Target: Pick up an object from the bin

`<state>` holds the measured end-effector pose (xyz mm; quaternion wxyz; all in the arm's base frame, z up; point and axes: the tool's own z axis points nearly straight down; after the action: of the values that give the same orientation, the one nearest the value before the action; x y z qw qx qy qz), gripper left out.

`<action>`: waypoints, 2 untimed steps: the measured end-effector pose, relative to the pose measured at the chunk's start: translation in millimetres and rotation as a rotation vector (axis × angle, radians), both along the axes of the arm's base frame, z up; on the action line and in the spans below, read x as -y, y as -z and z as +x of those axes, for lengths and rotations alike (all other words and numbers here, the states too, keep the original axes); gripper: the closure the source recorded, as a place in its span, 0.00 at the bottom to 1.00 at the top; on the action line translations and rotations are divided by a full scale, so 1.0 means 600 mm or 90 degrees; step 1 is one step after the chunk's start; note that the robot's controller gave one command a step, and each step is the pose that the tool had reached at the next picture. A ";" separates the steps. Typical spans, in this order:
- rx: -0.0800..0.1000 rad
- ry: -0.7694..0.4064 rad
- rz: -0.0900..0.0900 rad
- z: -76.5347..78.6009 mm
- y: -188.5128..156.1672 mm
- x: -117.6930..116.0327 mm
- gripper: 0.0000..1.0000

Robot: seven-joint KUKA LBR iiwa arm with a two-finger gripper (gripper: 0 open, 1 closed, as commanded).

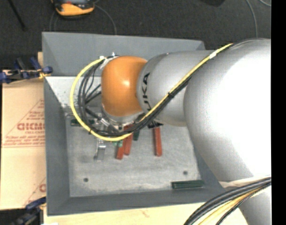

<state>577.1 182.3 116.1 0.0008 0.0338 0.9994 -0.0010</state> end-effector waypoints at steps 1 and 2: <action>0.002 -0.110 0.003 0.051 0.003 0.017 0.00; 0.001 -0.044 0.002 0.064 -0.005 0.119 0.00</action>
Offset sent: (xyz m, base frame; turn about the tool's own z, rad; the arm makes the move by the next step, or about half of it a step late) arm 0.0397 -0.1078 0.0060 -0.0111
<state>615.6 111.1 118.9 0.0016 -0.0007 1.0000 0.0009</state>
